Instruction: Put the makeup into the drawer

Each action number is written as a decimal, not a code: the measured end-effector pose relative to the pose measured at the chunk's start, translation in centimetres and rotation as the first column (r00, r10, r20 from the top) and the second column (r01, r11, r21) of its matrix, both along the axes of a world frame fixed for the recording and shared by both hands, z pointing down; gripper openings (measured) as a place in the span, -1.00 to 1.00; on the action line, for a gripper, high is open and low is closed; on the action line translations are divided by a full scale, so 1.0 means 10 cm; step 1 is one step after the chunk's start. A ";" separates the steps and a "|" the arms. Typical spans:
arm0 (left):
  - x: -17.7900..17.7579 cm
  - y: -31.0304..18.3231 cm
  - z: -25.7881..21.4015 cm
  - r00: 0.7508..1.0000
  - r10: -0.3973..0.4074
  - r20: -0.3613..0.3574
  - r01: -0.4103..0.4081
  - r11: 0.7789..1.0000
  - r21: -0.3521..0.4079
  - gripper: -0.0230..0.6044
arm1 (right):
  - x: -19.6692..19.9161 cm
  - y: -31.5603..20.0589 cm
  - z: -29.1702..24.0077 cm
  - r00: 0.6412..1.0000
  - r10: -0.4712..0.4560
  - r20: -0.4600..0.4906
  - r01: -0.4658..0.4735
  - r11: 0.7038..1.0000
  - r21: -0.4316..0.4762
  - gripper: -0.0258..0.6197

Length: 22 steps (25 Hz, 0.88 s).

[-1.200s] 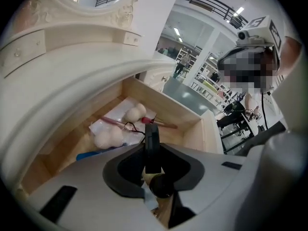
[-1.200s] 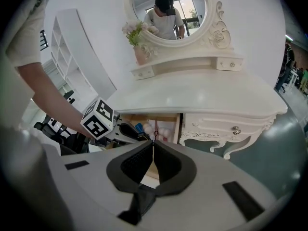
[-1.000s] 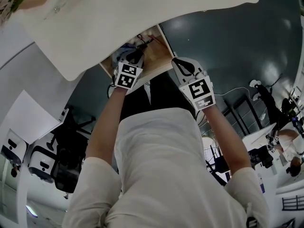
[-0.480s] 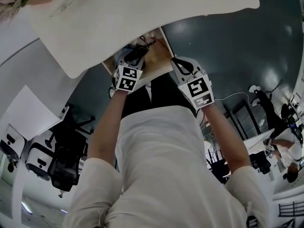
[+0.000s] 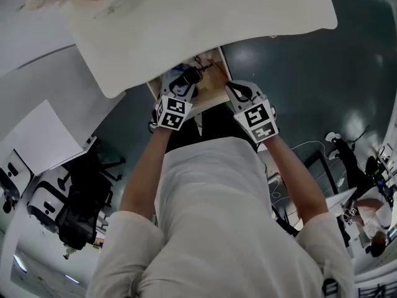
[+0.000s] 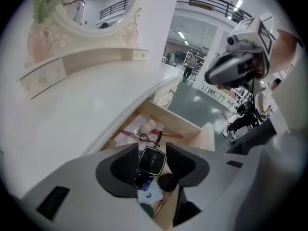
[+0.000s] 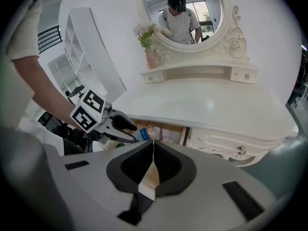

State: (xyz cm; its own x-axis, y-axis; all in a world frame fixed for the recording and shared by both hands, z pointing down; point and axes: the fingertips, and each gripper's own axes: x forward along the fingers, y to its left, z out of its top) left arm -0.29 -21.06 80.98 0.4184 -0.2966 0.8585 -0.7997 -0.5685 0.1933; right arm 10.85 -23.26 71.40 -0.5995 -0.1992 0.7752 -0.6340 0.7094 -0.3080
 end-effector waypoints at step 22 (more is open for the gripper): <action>-0.48 0.57 -0.96 0.977 -0.199 -0.078 0.206 0.973 0.100 -0.77 | -0.36 0.24 -0.56 0.990 -0.142 -0.014 0.142 0.978 0.152 -0.83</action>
State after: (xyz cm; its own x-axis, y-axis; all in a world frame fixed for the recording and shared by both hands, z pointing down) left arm -5.14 -15.39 71.34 0.3951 -0.4700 0.7893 -0.8878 -0.4161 0.1966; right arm 7.28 -20.89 65.78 -0.6280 -0.2277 0.7441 -0.5239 0.8308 -0.1879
